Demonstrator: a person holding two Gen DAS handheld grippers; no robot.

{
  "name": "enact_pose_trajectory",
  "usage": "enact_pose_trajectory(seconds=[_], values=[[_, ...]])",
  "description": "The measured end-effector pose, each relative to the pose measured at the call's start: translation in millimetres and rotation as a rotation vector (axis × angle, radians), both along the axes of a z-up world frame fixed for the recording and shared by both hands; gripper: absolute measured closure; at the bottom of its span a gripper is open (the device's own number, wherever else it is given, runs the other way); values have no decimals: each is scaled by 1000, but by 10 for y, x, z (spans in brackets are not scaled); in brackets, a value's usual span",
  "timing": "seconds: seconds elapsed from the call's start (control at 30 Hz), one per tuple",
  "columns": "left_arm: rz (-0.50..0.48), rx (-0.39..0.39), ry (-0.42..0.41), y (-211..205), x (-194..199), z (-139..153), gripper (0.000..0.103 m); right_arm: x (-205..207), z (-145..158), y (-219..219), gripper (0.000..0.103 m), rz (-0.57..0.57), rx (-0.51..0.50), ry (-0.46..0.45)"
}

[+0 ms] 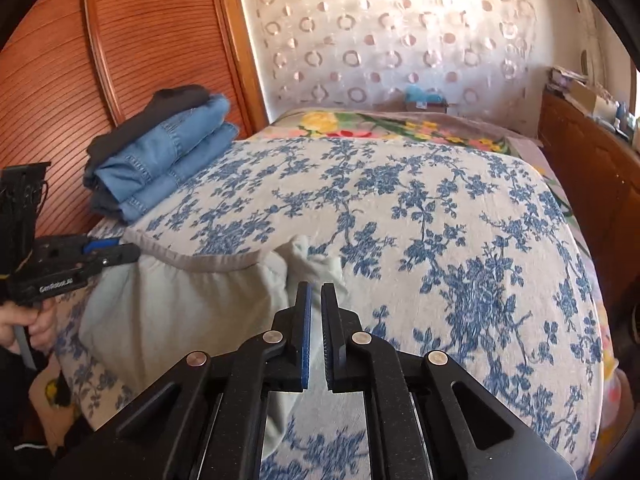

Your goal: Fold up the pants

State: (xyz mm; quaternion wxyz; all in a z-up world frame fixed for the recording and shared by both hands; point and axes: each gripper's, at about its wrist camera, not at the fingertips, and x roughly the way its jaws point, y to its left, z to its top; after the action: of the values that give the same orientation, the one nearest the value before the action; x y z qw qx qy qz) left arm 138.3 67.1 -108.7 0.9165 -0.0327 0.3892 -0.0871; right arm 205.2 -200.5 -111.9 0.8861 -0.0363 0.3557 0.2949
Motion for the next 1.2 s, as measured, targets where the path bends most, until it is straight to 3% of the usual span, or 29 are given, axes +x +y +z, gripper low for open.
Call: enact_pose_trajectory(seconds=[0.07,0.13,0.33,0.5,0.77,0.87,0.9,0.93,1.2], values=[[-9,-5,-9,-10,-52,26,61,-75,15,-11,92,12,8,3],[-19,2,-14,-39,-110,47,59,-164,13,-14,81,17,4,7],[-36,29,-29,-121,-312,61,54,-454,-20,-55,69,49,2,17],[-41,15,-13,-157,-478,-8,54,-621,-72,-148,68,57,2,44],[-45,62,24,-250,-598,-158,54,-669,-154,-188,69,62,20,82],[-35,71,30,-237,-595,-179,54,-651,-161,-201,85,78,44,99],[-31,73,33,-230,-590,-191,54,-647,-162,-211,95,80,46,101],[-30,74,36,-221,-589,-203,54,-650,-154,-225,98,78,42,94],[-32,53,30,-178,-613,-230,53,-698,-137,-239,97,63,13,78]])
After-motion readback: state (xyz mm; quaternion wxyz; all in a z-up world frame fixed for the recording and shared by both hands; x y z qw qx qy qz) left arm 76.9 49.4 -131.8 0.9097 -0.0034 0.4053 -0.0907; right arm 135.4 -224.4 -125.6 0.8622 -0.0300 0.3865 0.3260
